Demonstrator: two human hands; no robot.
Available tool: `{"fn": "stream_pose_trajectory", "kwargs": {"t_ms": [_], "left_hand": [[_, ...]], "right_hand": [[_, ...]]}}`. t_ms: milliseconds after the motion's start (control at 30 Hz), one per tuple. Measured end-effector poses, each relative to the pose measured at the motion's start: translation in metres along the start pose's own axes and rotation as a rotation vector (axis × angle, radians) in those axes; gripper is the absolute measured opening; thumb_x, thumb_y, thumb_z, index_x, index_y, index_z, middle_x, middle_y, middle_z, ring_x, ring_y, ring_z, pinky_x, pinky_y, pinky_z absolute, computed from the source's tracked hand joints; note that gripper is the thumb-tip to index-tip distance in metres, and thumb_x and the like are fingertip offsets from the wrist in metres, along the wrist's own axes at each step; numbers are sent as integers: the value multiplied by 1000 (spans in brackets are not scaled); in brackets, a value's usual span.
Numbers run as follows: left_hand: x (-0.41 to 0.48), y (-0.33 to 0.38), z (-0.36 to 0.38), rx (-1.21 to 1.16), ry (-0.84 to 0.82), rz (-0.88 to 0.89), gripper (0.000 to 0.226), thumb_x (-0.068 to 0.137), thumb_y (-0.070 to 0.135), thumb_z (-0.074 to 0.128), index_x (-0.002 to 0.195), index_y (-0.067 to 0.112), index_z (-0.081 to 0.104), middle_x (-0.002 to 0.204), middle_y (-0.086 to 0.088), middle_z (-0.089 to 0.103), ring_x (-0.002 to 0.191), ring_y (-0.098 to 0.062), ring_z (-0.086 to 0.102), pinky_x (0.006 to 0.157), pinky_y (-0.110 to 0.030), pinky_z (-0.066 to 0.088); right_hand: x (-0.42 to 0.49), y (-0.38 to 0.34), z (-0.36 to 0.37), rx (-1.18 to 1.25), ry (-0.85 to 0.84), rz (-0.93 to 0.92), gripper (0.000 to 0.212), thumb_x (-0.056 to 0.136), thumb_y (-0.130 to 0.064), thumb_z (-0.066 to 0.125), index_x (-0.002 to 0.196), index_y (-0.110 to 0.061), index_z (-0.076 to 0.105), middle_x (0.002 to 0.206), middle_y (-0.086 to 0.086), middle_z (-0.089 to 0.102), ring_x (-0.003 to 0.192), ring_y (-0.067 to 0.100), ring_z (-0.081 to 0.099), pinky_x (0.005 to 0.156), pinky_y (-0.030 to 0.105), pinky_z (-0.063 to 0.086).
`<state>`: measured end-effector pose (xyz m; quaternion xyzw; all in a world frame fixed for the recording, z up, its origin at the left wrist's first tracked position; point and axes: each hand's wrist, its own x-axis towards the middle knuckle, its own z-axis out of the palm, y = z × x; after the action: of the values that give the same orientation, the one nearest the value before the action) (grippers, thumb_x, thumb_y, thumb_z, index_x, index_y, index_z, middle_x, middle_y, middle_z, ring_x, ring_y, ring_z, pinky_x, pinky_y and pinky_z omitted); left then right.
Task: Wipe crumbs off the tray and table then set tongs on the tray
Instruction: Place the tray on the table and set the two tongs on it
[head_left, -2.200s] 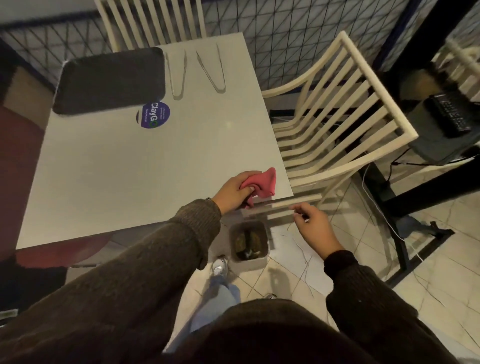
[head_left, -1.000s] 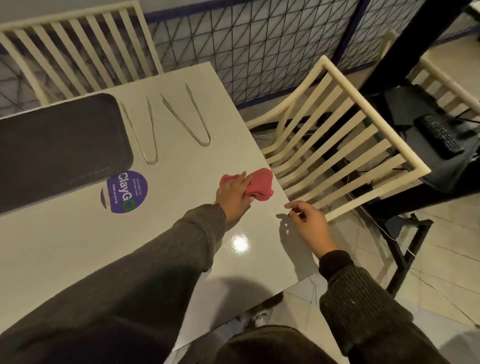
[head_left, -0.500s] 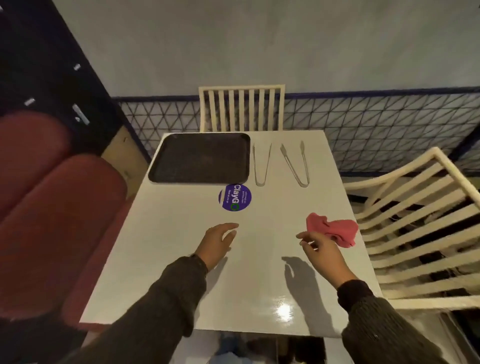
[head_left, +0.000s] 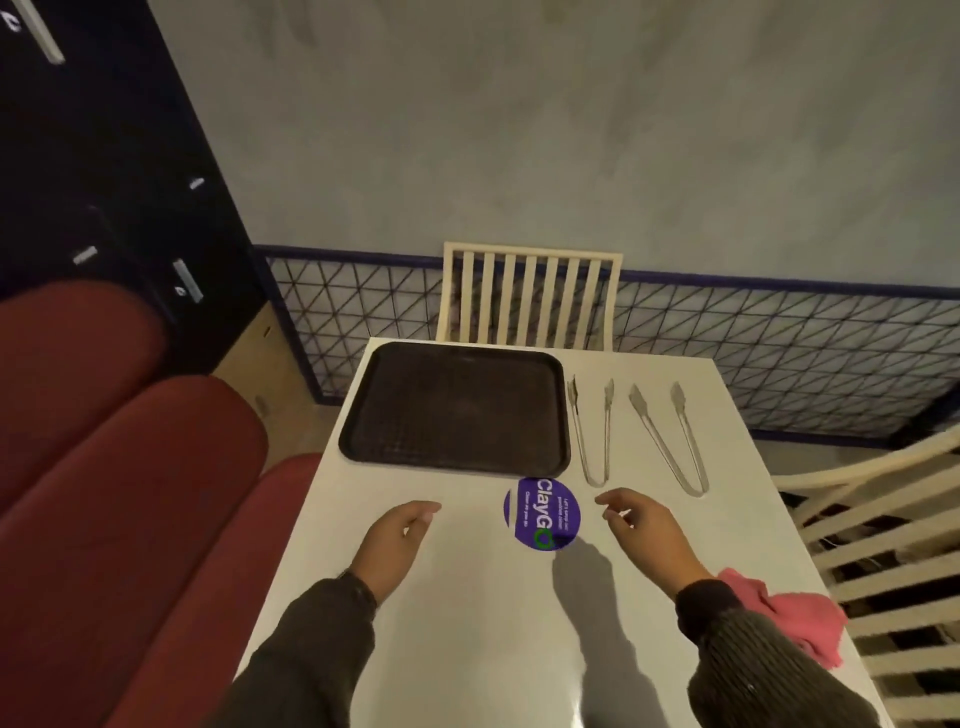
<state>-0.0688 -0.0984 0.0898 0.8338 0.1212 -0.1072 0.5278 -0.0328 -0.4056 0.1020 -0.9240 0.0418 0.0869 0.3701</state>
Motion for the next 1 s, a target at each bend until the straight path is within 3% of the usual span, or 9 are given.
{"fn": "stream_pose_trajectory", "kwargs": {"t_ms": [100,233,367,500,667,867,933,1000], "left_hand": [[35,-2,-8,-3,-47,10,23,103,14,46,105,32,62,119,3,62,122,-21,57,112,-35,42],[73,0,3,24,-96,33,26,102,14,47,104,33,64,119,2,64,117,-18,59,105,-25,42],[107,7,35,89,-137,50,28,101,15,49,121,11,68,125,-4,67,120,-21,61,103,-24,41],[141,17,79,156,-182,38,28,101,19,48,123,15,66,127,-2,66,119,-21,61,100,-26,44],[173,34,132,206,-184,13,29,103,26,45,126,21,61,129,0,61,104,-13,59,89,-26,52],[197,47,165,252,-156,15,30,103,20,44,127,21,61,134,-3,59,116,-20,61,93,-27,50],[202,48,167,244,-133,25,30,103,19,44,126,21,62,134,-3,59,117,-20,61,94,-27,50],[207,49,162,244,-96,41,30,102,17,44,125,20,64,133,-3,59,115,-21,61,93,-27,49]], "right_hand": [[28,-7,11,-5,24,42,20,93,-14,52,108,-17,65,112,5,66,83,19,59,75,23,41],[57,-7,21,12,32,112,21,93,-12,51,107,-18,66,111,5,67,85,20,62,76,23,43],[83,5,27,9,67,159,23,91,-10,49,105,-18,66,106,6,69,91,23,63,81,28,48],[108,27,27,11,167,225,22,91,-11,50,107,-13,65,102,10,69,84,22,58,76,26,42],[142,54,29,49,223,293,25,92,-17,51,114,-7,60,88,7,63,76,21,55,73,25,39],[172,65,40,121,183,349,38,94,-21,52,128,-4,47,125,17,60,111,33,58,90,28,42],[178,64,42,96,160,331,38,95,-21,51,128,-4,44,122,17,60,105,32,59,83,26,40],[183,66,45,43,134,290,29,95,-15,48,122,-3,45,109,18,62,88,27,57,75,25,38]]}}
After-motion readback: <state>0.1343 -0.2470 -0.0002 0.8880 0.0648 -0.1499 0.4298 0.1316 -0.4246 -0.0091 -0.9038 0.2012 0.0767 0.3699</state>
